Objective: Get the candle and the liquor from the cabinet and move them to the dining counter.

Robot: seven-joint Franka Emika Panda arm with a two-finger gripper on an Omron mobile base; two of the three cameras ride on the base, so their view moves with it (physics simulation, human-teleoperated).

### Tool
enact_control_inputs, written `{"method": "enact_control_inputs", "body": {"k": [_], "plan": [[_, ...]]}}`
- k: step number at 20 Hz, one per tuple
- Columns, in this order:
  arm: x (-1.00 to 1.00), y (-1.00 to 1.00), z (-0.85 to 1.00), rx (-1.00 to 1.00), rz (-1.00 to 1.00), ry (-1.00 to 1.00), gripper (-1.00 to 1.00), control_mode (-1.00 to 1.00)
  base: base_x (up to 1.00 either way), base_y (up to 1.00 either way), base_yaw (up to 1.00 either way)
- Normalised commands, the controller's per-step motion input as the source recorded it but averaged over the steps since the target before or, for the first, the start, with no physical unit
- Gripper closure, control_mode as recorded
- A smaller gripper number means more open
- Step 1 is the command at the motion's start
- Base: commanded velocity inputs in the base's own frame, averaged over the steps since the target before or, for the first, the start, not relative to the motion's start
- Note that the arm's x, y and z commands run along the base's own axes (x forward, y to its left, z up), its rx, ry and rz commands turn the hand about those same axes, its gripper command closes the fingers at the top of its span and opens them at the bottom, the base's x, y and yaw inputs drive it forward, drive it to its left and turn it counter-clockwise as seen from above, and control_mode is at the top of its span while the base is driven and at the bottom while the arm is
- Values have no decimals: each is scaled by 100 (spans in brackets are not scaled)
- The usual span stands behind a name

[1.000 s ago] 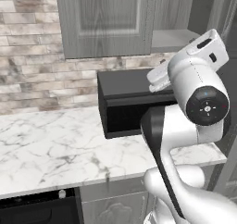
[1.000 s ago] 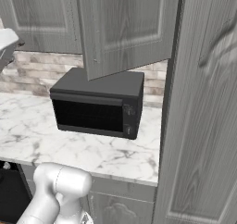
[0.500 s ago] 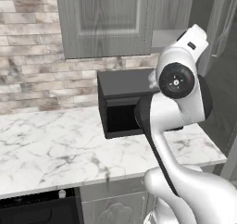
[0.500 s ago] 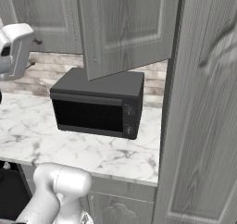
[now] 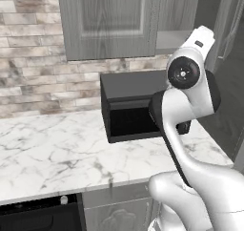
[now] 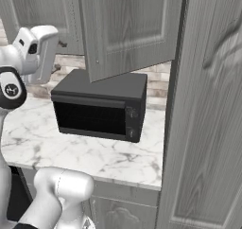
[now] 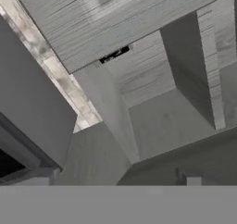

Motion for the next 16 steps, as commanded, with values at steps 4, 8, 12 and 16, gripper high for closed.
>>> {"method": "enact_control_inputs", "body": {"k": [4, 8, 12, 16], "plan": [[28, -48, -20, -8, -7, 11, -100, -100, 0, 0, 0], [24, -43, -16, -9, -8, 13, -100, -100, 0, 0, 0], [13, -39, -13, -9, -9, 12, -100, -100, 0, 0, 0], [-5, -50, -7, -9, -7, 0, -100, -100, 0, 0, 0]]}}
